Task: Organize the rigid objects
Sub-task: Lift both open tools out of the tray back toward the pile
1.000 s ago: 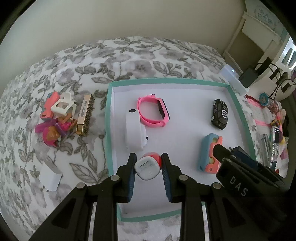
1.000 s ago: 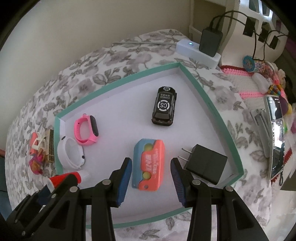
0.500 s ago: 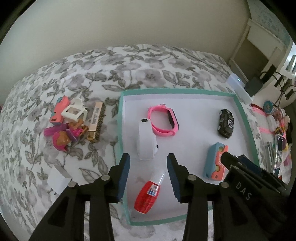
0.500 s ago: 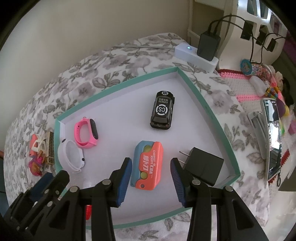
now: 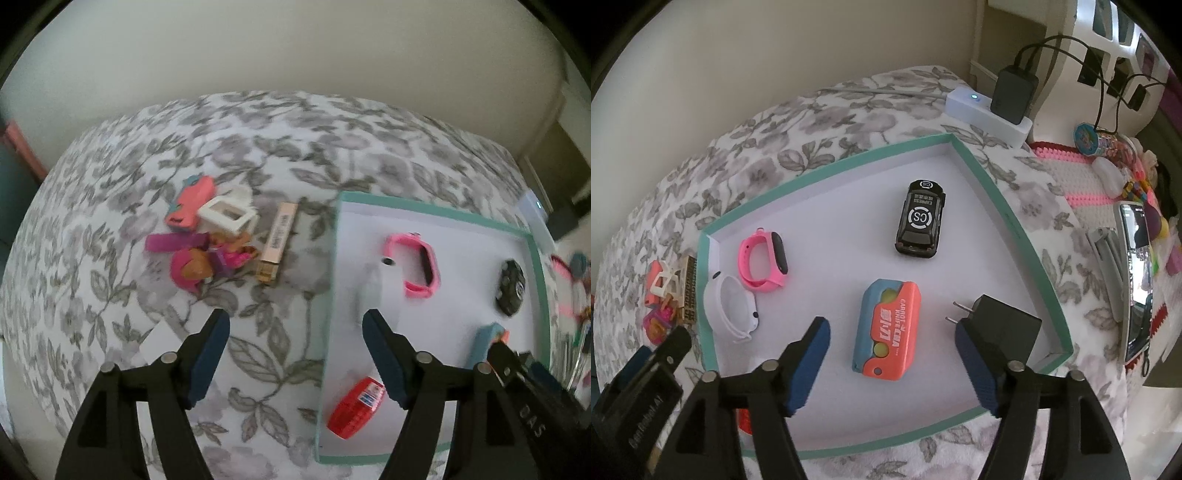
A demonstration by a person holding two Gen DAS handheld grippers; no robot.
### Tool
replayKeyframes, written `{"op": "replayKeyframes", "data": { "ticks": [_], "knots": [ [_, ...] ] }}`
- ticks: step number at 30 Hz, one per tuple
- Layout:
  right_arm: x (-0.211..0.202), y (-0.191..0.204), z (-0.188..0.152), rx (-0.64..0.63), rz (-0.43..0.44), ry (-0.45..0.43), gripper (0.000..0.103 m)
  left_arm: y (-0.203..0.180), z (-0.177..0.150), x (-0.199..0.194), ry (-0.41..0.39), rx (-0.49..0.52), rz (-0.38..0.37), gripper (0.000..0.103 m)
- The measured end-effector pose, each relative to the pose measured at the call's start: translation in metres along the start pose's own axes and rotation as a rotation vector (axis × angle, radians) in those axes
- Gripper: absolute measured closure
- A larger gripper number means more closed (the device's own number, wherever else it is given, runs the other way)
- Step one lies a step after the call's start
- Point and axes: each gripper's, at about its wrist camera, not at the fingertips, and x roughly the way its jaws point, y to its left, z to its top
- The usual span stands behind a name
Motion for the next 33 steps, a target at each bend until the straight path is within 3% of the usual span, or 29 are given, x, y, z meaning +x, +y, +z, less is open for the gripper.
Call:
{"op": "replayKeyframes", "data": {
  "ticks": [4, 7, 10, 16, 19, 25, 29, 33],
  "knots": [
    [0.001, 0.005, -0.001, -0.014, 0.007, 0.0, 0.015, 0.016, 0.003, 0.005, 0.017, -0.056, 0.006, 0.028],
    [0.002, 0.006, -0.002, -0.016, 0.008, 0.002, 0.013, 0.028, 0.004, 0.007, 0.029, -0.101, 0.0, 0.028],
    [0.003, 0.008, -0.002, -0.02, -0.002, 0.004, 0.0, 0.042, 0.005, 0.009, 0.041, -0.162, -0.011, 0.028],
    [0.002, 0.015, -0.003, -0.039, -0.006, 0.0, 0.0, 0.065, 0.009, 0.009, 0.022, -0.209, 0.034, 0.028],
    [-0.005, 0.025, -0.004, -0.066, 0.016, -0.025, 0.0, 0.075, 0.012, 0.007, -0.005, -0.208, 0.054, 0.015],
    [-0.019, 0.064, -0.012, -0.157, 0.084, -0.077, 0.0, 0.098, 0.016, 0.005, -0.016, -0.226, 0.072, 0.014],
    [-0.018, 0.087, -0.019, -0.199, 0.145, -0.072, 0.0, 0.117, 0.015, 0.009, 0.019, -0.238, 0.103, 0.014],
    [-0.013, 0.106, -0.025, -0.211, 0.217, -0.033, 0.0, 0.137, 0.012, 0.018, 0.066, -0.291, 0.081, 0.014]
  ]
}}
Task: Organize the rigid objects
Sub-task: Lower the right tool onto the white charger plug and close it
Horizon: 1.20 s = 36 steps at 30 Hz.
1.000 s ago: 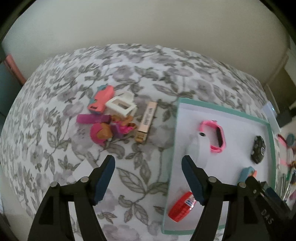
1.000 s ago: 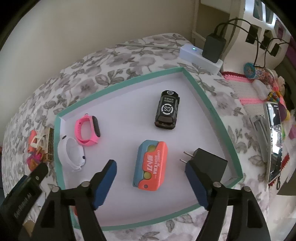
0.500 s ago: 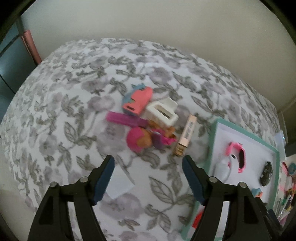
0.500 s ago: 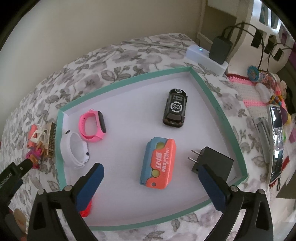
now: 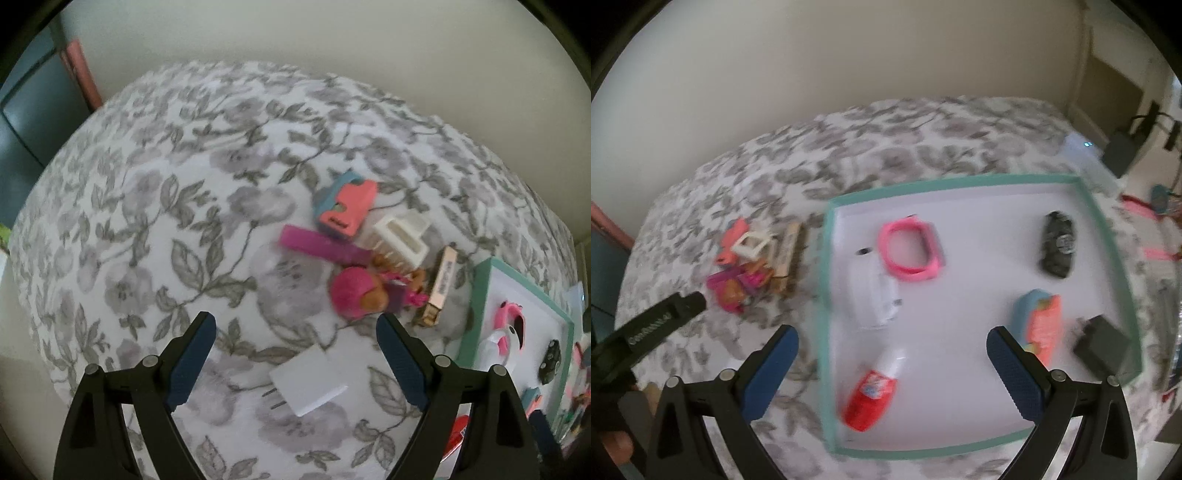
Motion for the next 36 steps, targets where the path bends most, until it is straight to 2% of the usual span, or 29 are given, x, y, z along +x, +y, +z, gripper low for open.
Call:
{"op": "replayKeyframes", "data": {
  "ticks": [2, 8, 15, 22, 30, 36],
  "knots": [
    [0.003, 0.01, -0.001, -0.015, 0.027, 0.004, 0.0, 0.009, 0.001, 0.005, 0.014, -0.02, 0.003, 0.014],
    [0.013, 0.038, -0.004, -0.09, 0.011, 0.02, 0.0, 0.029, 0.0, 0.018, 0.068, -0.069, -0.01, 0.014],
    [0.024, 0.074, -0.01, -0.197, 0.063, 0.031, 0.0, 0.053, 0.002, 0.021, 0.075, -0.143, 0.02, 0.014],
    [0.042, 0.106, -0.023, -0.27, 0.1, 0.082, 0.0, 0.067, -0.002, 0.04, 0.133, -0.17, 0.046, 0.014],
    [0.065, 0.132, -0.035, -0.349, 0.145, 0.136, 0.0, 0.098, -0.003, 0.038, 0.109, -0.287, 0.081, 0.014],
    [0.079, 0.15, -0.046, -0.419, 0.15, 0.163, 0.0, 0.113, -0.004, 0.038, 0.105, -0.315, 0.07, 0.014]
  ]
}}
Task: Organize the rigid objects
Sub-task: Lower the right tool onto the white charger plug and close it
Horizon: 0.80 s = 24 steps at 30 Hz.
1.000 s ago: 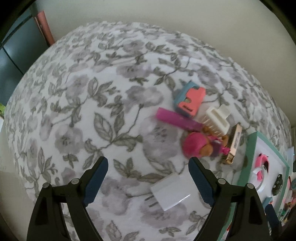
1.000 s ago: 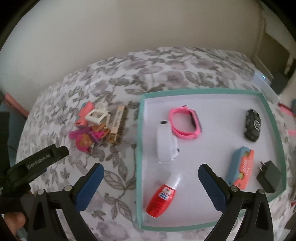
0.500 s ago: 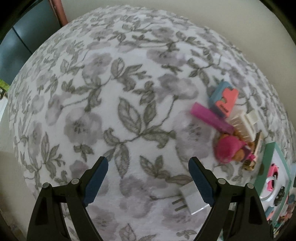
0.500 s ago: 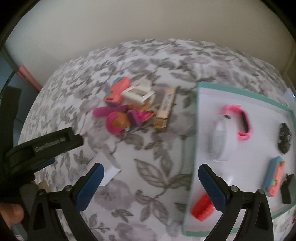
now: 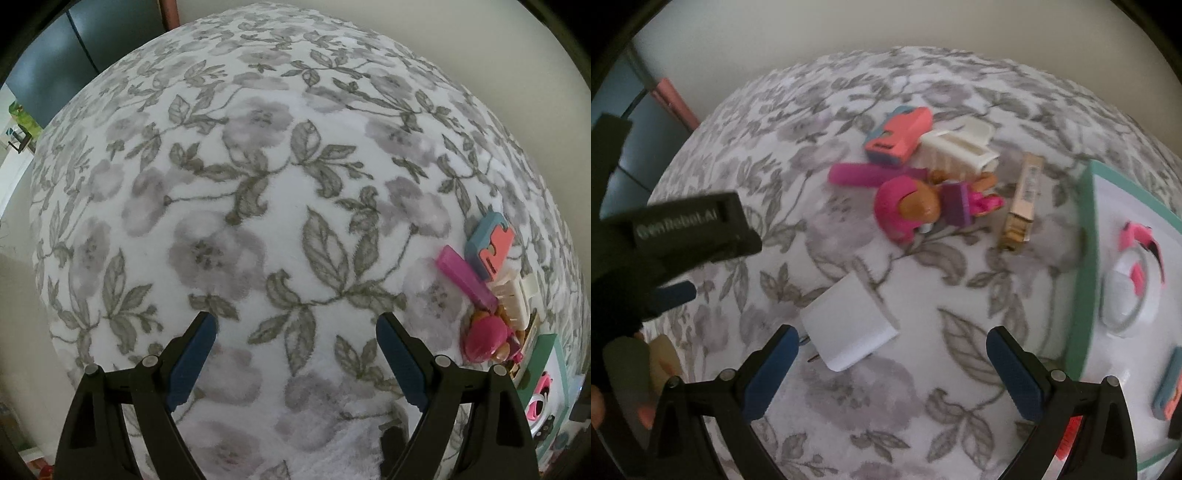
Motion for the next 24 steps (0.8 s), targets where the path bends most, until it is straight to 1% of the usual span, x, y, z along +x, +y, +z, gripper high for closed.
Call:
{"op": "replayKeyframes", "data": {
  "ticks": [2, 4, 7, 9, 11, 12, 14, 16, 19, 24],
  "knots": [
    [0.007, 0.004, -0.002, -0.017, -0.002, 0.019, 0.0, 0.004, 0.003, 0.0, -0.002, -0.001, -0.001, 0.014],
    [0.009, 0.01, -0.002, -0.053, -0.024, 0.011, 0.0, 0.008, 0.004, 0.001, -0.002, -0.004, -0.001, 0.014],
    [0.01, 0.014, -0.002, -0.064, -0.032, 0.006, 0.001, 0.014, 0.006, -0.002, 0.0, -0.001, -0.005, 0.014],
    [0.01, 0.017, -0.001, -0.077, -0.031, 0.003, 0.003, 0.01, 0.007, 0.001, 0.0, -0.001, -0.005, 0.014],
    [0.007, 0.021, -0.001, -0.092, -0.017, -0.012, 0.017, 0.009, 0.008, 0.002, -0.001, -0.002, -0.015, 0.014],
    [0.006, 0.026, 0.0, -0.094, -0.013, -0.017, 0.021, 0.005, 0.006, 0.0, -0.002, 0.002, -0.018, 0.014],
    [0.003, 0.028, 0.001, -0.093, 0.007, -0.02, 0.033, 0.001, 0.005, 0.001, -0.007, 0.013, -0.024, 0.014],
    [0.003, 0.025, 0.002, -0.085, 0.024, -0.017, 0.036, -0.003, 0.005, -0.001, -0.008, 0.025, -0.038, 0.014],
    [0.001, 0.017, 0.003, -0.056, 0.045, -0.012, 0.043, -0.011, 0.003, -0.001, -0.007, 0.046, -0.072, 0.014],
    [-0.004, -0.009, 0.004, 0.016, 0.058, -0.004, 0.042, -0.029, 0.003, -0.001, -0.021, 0.085, -0.123, 0.014]
  ]
}}
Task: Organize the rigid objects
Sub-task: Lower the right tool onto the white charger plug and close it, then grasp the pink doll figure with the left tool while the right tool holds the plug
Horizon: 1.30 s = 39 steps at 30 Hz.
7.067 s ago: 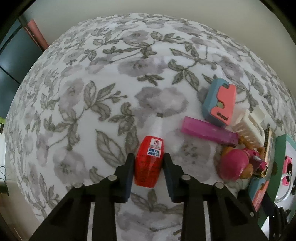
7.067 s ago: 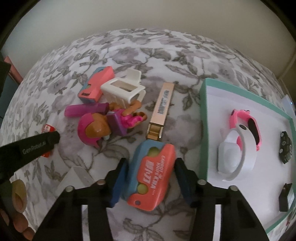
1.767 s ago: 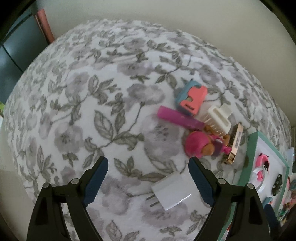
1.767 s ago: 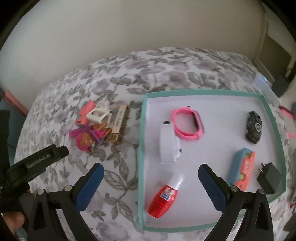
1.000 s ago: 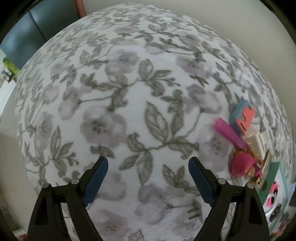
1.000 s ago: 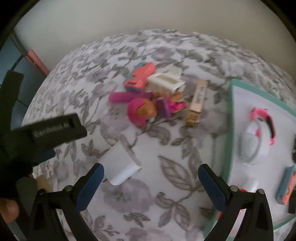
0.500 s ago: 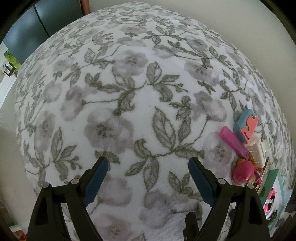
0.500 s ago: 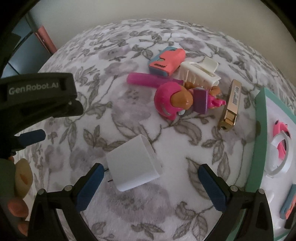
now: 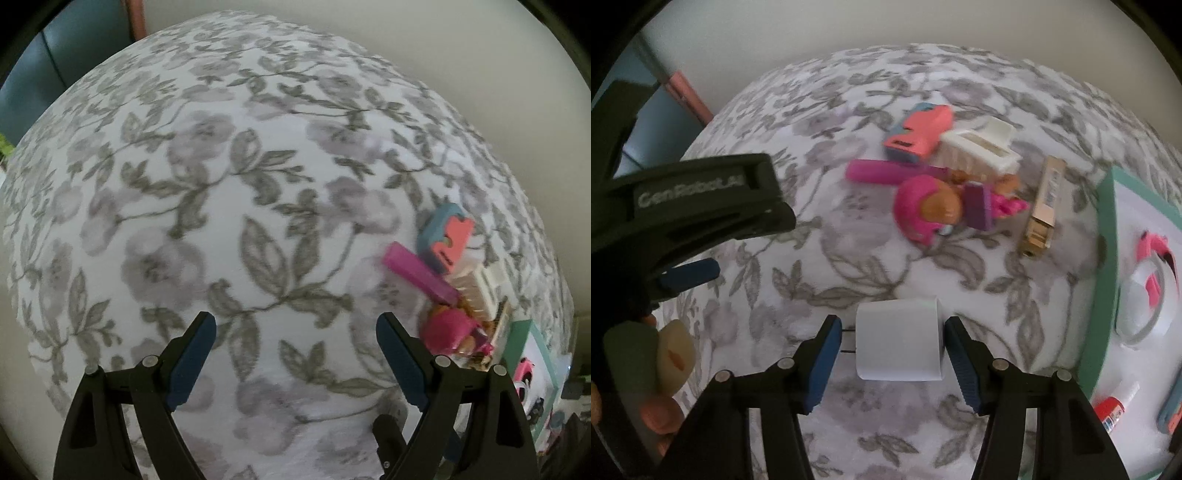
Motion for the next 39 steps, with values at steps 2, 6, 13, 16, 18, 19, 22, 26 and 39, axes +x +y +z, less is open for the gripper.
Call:
{"op": "replayKeyframes", "data": {
  "ticks": [2, 6, 13, 16, 18, 19, 22, 26, 39],
  "knots": [
    [-0.003, -0.009, 0.0, 0.032, 0.002, -0.001, 0.042, -0.005, 0.001, 0.001, -0.002, 0.013, -0.024, 0.014],
    [-0.009, -0.029, 0.001, 0.109, 0.014, -0.011, 0.051, -0.019, 0.002, 0.007, 0.0, 0.041, -0.07, 0.014],
    [-0.01, -0.039, 0.001, 0.146, 0.027, -0.012, 0.051, -0.044, 0.001, 0.011, -0.004, 0.111, -0.137, 0.014],
    [-0.014, -0.049, 0.0, 0.174, 0.019, -0.013, 0.051, -0.052, 0.003, 0.01, -0.009, 0.13, -0.159, 0.014],
    [-0.019, -0.059, -0.005, 0.199, 0.008, -0.016, 0.051, -0.058, 0.004, 0.009, -0.016, 0.144, -0.174, 0.014],
    [-0.022, -0.064, -0.006, 0.216, 0.013, -0.023, 0.051, -0.061, 0.004, 0.009, -0.018, 0.153, -0.181, 0.014],
    [-0.026, -0.073, -0.007, 0.254, 0.043, -0.033, 0.051, -0.072, 0.003, 0.007, -0.023, 0.194, -0.202, 0.017],
    [-0.029, -0.078, -0.006, 0.259, 0.043, -0.038, 0.051, -0.088, -0.003, 0.009, -0.018, 0.271, -0.21, 0.03],
    [-0.027, -0.079, -0.003, 0.27, 0.059, -0.042, 0.051, -0.104, -0.016, 0.011, 0.006, 0.344, -0.299, 0.059]
  ]
}}
